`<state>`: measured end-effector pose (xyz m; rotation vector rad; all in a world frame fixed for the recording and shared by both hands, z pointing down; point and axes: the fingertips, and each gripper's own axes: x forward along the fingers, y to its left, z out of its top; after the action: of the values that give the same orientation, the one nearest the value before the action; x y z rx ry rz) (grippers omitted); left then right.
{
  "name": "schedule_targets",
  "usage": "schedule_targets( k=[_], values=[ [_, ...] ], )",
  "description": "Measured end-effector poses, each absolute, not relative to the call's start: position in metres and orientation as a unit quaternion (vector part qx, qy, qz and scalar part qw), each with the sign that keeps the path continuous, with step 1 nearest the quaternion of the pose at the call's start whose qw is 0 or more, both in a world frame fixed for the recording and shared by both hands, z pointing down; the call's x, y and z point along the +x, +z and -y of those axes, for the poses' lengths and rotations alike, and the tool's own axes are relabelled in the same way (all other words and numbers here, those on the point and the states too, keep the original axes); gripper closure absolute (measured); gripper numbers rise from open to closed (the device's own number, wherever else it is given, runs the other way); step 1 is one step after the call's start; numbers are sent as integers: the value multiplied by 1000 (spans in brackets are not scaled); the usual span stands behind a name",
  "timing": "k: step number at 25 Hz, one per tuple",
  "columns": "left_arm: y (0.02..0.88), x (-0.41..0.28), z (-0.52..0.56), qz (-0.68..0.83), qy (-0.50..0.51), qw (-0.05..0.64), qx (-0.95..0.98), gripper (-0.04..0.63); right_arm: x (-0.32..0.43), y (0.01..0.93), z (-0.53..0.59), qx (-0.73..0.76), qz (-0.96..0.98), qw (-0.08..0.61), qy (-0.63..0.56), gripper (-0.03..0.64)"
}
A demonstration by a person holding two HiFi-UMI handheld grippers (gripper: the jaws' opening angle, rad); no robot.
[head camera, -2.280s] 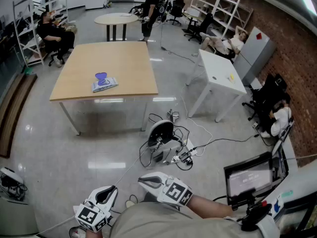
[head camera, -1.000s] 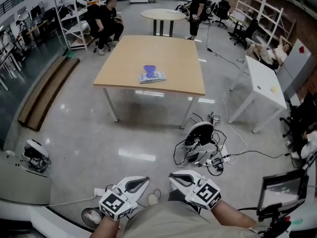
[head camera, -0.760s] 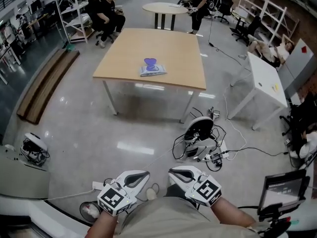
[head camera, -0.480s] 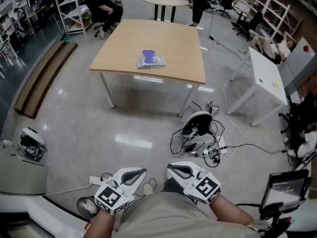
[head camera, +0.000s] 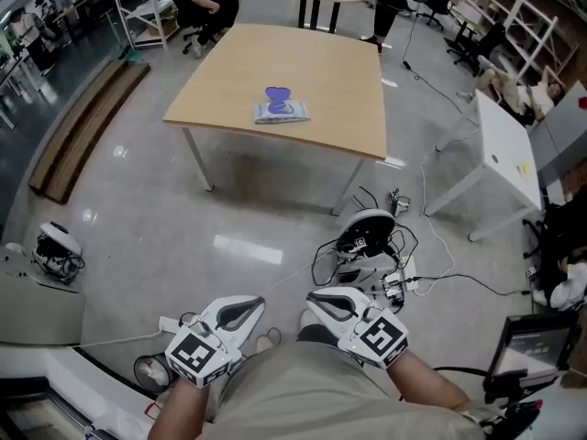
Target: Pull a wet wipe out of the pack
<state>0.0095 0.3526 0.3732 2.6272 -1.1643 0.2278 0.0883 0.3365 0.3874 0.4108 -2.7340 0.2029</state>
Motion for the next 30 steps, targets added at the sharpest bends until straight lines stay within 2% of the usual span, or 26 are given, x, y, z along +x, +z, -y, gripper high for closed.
schedule_targets(
  k=[14, 21, 30],
  values=[
    [367, 89, -267, 447, 96, 103, 884, 591, 171, 393, -256, 121, 975, 172, 69, 598],
    [369, 88, -243, 466, 103, 111, 872, 591, 185, 402, -225, 120, 974, 175, 75, 600],
    [375, 69, -199, 460, 86, 119, 876, 591, 165, 406, -187, 133, 973, 175, 77, 598]
  ],
)
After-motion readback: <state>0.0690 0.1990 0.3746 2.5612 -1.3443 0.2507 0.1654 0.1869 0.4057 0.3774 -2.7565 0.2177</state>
